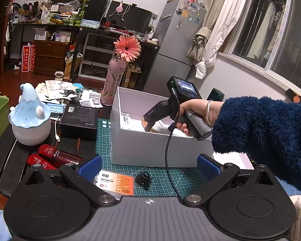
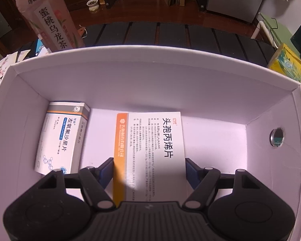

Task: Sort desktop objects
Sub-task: 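Carry the box over the large white box and lower it inside, then open the right gripper to release the box beside the blue-print box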

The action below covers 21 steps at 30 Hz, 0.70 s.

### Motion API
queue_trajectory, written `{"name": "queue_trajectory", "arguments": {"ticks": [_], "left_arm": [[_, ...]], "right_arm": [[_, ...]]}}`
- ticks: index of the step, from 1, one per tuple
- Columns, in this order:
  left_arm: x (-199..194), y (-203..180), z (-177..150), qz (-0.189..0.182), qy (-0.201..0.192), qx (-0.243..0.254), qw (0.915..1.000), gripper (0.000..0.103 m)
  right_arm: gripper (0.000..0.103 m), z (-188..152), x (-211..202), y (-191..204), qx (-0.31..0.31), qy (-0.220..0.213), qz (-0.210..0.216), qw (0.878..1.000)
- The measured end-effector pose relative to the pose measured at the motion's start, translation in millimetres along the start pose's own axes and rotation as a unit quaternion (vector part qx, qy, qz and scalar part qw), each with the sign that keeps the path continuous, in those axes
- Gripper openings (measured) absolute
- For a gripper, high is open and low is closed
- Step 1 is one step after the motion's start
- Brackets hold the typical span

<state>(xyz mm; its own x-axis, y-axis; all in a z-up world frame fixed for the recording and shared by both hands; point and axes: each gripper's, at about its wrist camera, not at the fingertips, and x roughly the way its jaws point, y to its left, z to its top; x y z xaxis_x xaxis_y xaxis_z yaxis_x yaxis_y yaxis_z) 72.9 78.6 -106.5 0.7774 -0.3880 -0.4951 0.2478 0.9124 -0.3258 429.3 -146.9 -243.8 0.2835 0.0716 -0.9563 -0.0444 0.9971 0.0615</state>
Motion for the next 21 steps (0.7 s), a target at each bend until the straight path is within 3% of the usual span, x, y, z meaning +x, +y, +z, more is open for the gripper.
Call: {"name": "queue_trajectory", "arguments": {"ticks": [10,13,21], "left_arm": [[1.5,0.8,0.1,-0.001,0.002,-0.001,1.0,0.102],[2.7,1.7,0.2,-0.001,0.002,-0.001,1.0,0.102],[4.0,3.4,-0.5,-0.001,0.001,0.0,1.0,0.102]], "right_arm": [[0.073,3.5,4.0,1.0,0.004,0.008,0.003,1.0],[0.079,2.3,2.5,-1.2,0.003,0.01,0.006,1.0],[0.079,0.7,-12.7,-14.2,0.019,-0.007,0.023,1.0]]}}
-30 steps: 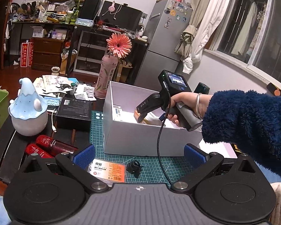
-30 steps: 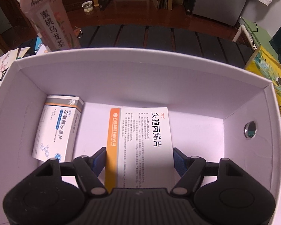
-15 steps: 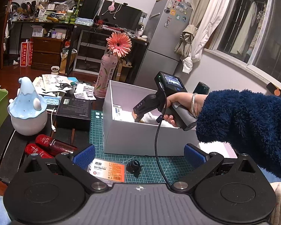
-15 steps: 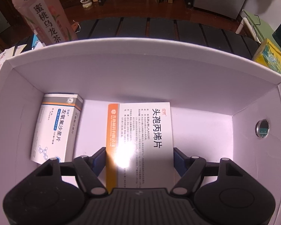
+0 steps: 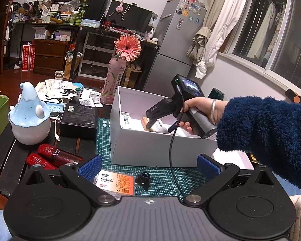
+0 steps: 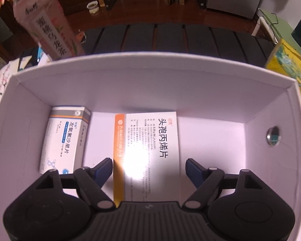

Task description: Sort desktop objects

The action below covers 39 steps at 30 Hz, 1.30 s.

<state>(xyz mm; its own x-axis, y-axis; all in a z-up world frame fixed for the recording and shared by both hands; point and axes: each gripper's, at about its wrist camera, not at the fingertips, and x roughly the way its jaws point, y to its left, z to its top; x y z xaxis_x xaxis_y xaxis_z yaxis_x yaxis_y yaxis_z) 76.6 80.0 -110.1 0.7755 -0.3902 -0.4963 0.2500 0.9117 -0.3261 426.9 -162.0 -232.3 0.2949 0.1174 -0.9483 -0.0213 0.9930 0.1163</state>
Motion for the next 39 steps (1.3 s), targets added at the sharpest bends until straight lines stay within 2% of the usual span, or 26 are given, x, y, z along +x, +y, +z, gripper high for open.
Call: {"name": "queue_trajectory", "arguments": {"ticks": [3,7,11,13,15,19,29,39], "left_arm": [[-0.3,-0.4,0.0,0.001,-0.001,0.003,1.0,0.102],[-0.1,0.4,0.0,0.003,-0.002,0.003,1.0,0.102],[0.1,0.2,0.3,0.004,-0.002,0.004,1.0,0.102],[0.3,-0.1,0.5,0.004,-0.002,0.005,1.0,0.102],[0.1,-0.3,0.5,0.004,-0.002,0.005,1.0,0.102],[0.8,0.0,0.9,0.005,-0.001,0.005,1.0,0.102],[-1.8,-2.1,0.2,0.002,-0.001,0.004,1.0,0.102],[-5.3,-5.0,-0.7,0.001,-0.003,0.004,1.0,0.102]], "right_arm": [[0.077,-0.6,-9.3,-11.4,0.015,-0.015,0.01,1.0],[0.064,-2.4,-16.6,-25.6,0.034,-0.019,0.024,0.999],[0.046,-7.0,-17.9,-33.8,0.039,-0.019,0.018,0.999],[0.03,-8.8,-16.3,-37.4,0.046,-0.018,0.021,0.999],[0.022,-10.6,-14.0,-40.6,0.052,-0.016,0.026,0.998],[0.015,-12.5,-10.9,-40.6,0.052,-0.024,0.027,0.998],[0.014,-13.1,-11.6,-26.7,0.032,-0.032,0.027,0.999],[0.014,-13.1,-13.0,-12.6,-0.006,-0.039,0.009,0.999]]}}
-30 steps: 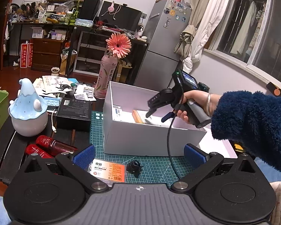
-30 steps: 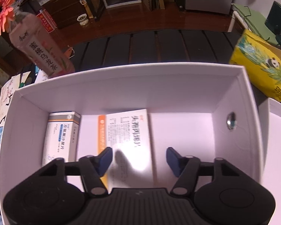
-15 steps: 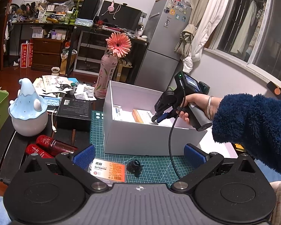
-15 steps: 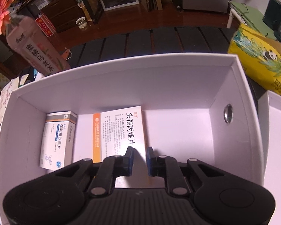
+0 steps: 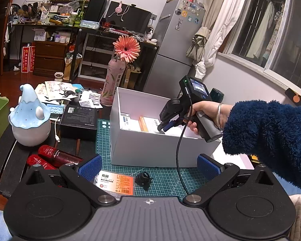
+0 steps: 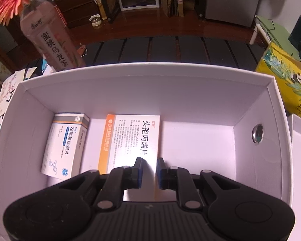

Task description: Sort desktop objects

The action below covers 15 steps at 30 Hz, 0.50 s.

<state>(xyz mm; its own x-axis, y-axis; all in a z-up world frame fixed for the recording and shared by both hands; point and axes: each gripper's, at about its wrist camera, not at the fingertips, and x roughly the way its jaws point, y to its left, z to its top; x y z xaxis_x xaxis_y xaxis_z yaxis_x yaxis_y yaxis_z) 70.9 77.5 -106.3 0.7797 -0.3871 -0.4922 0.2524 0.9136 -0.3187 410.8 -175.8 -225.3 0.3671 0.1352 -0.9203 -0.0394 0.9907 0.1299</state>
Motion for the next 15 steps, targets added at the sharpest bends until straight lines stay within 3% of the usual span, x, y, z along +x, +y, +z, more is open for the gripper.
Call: {"name": "queue_trajectory", "arguments": {"ticks": [15], "left_arm": [[-1.3,-1.5,-0.1,0.0,0.002,-0.001,1.0,0.102]], "right_arm": [[0.014,3.5,4.2,17.8,-0.002,-0.003,0.009,1.0]]}}
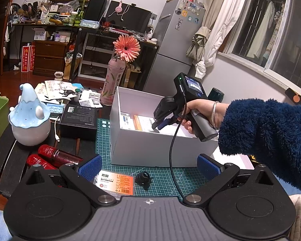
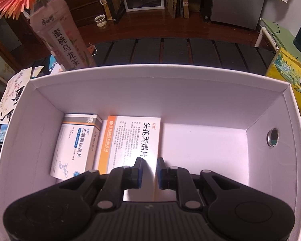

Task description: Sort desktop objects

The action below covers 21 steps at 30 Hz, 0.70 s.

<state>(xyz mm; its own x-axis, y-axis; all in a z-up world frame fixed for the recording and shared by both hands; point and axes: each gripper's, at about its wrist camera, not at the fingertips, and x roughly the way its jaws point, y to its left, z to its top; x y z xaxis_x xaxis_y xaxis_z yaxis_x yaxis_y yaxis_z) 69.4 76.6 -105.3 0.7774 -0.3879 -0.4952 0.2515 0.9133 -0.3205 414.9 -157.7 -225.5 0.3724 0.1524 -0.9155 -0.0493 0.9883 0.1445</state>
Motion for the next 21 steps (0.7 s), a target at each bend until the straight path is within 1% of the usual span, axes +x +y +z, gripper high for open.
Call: {"name": "queue_trajectory", "arguments": {"ticks": [10,16,21], "left_arm": [[-0.1,-0.1,0.5,0.0,-0.003,-0.001,1.0,0.102],[-0.5,-0.4,0.7,-0.001,-0.003,0.0,1.0,0.102],[0.4,0.1,0.8,-0.001,-0.003,0.0,1.0,0.102]], "right_arm": [[0.014,1.7,1.3,2.4,0.02,-0.001,-0.001,1.0],[0.014,2.1,2.3,7.5,0.02,-0.002,0.0,1.0],[0.014,2.9,3.6,13.0,0.017,0.001,0.01,1.0]]}}
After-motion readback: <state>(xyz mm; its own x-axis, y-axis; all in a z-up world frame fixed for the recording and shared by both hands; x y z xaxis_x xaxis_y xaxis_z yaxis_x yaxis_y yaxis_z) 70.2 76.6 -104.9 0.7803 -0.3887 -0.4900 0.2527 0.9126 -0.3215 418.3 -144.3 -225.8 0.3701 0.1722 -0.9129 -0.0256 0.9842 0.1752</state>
